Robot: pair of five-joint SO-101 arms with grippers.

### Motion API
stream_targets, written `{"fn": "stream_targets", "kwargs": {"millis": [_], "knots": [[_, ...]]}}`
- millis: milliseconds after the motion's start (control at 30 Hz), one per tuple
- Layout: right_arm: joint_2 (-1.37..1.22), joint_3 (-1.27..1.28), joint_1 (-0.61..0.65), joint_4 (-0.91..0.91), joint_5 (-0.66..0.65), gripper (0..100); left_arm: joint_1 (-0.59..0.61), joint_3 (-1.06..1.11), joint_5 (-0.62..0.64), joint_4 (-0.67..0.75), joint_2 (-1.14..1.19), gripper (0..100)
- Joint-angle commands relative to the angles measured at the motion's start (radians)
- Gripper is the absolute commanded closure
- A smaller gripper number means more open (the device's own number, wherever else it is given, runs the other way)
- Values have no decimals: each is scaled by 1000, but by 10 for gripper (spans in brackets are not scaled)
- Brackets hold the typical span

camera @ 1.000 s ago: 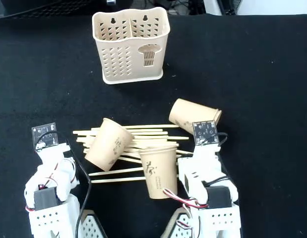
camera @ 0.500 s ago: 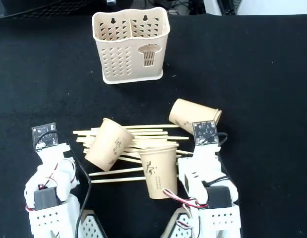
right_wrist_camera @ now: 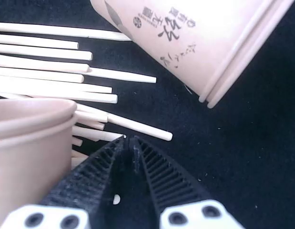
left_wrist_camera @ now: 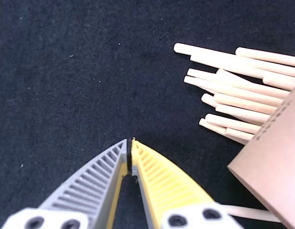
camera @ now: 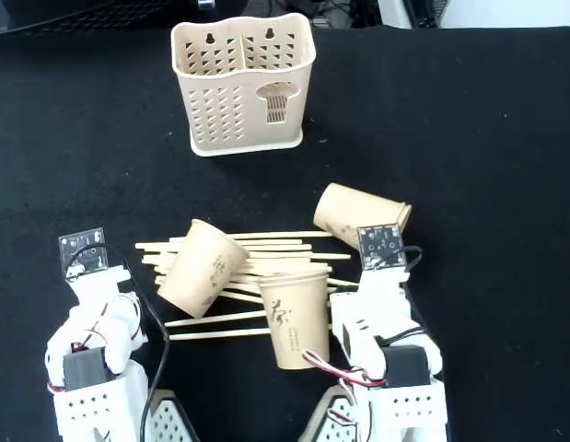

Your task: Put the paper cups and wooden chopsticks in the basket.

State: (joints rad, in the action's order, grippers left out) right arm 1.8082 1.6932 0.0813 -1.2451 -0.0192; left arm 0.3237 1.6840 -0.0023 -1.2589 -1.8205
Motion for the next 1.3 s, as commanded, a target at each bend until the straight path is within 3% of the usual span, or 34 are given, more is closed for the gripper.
{"fn": "stream_targets", "kwargs": {"millis": [0, 467, 633, 733, 867, 1033, 1267], "knots": [[64, -8, 60, -3, 0, 984, 4, 15, 8, 11, 5, 970], [67, -42, 80, 18, -26, 984, 2, 15, 8, 11, 5, 970], [67, -142, 80, 86, -333, 983, 4, 15, 8, 11, 5, 970], [67, -213, 80, 141, -419, 983, 2, 15, 8, 11, 5, 970], [58, -397, 80, 138, -379, 959, 2, 15, 8, 11, 5, 970], [56, -595, 26, 144, -269, 778, 4, 15, 8, 11, 5, 970], [-137, -668, -72, 199, -236, 813, 4, 15, 8, 11, 5, 970]]}}
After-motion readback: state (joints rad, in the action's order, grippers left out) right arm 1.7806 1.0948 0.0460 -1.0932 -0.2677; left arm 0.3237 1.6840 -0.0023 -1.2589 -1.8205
